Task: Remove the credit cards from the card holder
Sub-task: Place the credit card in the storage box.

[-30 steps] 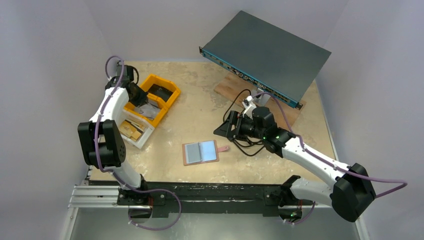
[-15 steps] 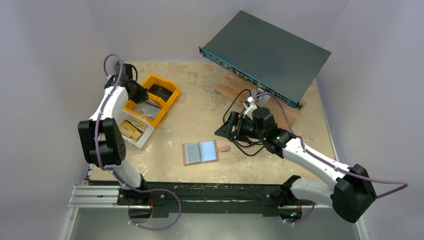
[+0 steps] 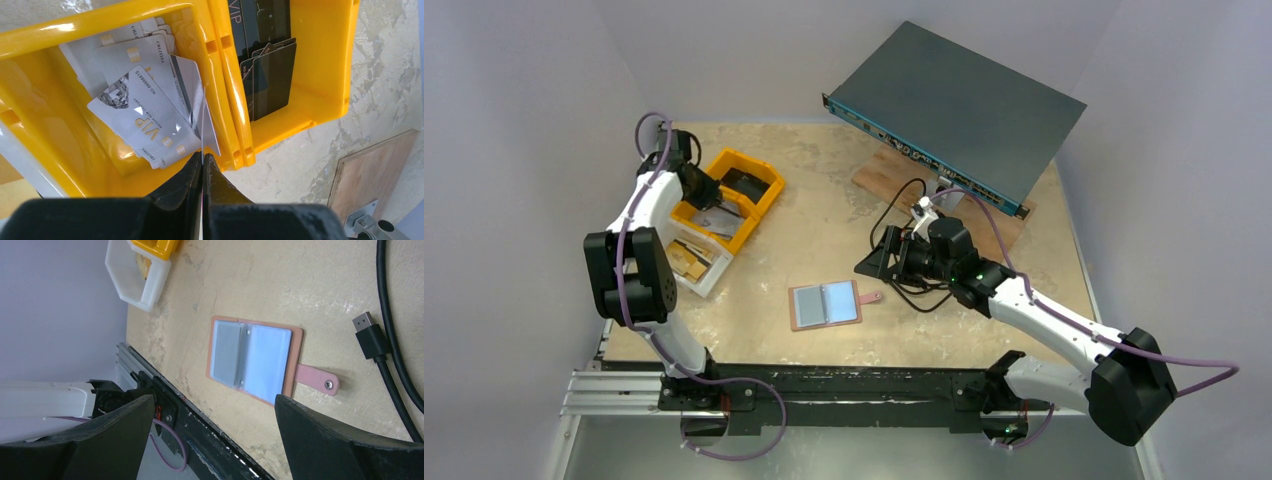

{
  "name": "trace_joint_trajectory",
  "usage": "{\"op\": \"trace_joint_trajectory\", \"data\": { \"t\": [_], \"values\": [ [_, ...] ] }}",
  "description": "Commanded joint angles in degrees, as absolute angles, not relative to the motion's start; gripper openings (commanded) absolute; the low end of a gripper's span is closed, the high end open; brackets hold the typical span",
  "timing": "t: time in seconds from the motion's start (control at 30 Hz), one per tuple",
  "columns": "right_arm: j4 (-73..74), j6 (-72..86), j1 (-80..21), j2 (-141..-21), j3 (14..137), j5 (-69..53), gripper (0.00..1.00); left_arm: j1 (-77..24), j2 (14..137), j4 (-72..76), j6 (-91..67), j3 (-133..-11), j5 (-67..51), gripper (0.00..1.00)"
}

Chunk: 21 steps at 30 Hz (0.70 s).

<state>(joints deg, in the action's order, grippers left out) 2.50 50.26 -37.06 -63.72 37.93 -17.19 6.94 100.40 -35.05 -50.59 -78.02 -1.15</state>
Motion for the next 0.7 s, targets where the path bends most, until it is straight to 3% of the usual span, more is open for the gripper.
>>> {"op": "trace_joint_trajectory", "data": {
  "t": [0.0, 0.4, 0.47, 0.57, 0.67],
  "values": [
    [1.2, 50.3, -36.9, -62.4, 37.7, -15.6, 0.91, 8.2, 99.6, -35.9, -52.0, -79.2, -0.2, 0.00],
    [0.3, 50.7, -36.9, -63.8, 37.4, -16.3, 0.91, 9.8, 97.3, -36.3, -49.5, -76.3, -1.1, 0.02],
    [0.4, 50.7, -36.9, -63.9, 37.4, -16.4, 0.91, 9.8, 97.4, -35.6, -49.4, -76.3, -1.7, 0.12],
    [0.3, 50.4, -36.9, -63.8, 37.6, -16.2, 0.91, 9.9, 96.7, -35.1, -49.3, -76.1, -2.3, 0.41],
    [0.4, 50.0, -36.9, -63.7, 37.5, -16.2, 0.92, 9.9, 95.2, -35.7, -49.1, -76.1, -2.1, 0.52]
  ]
}}
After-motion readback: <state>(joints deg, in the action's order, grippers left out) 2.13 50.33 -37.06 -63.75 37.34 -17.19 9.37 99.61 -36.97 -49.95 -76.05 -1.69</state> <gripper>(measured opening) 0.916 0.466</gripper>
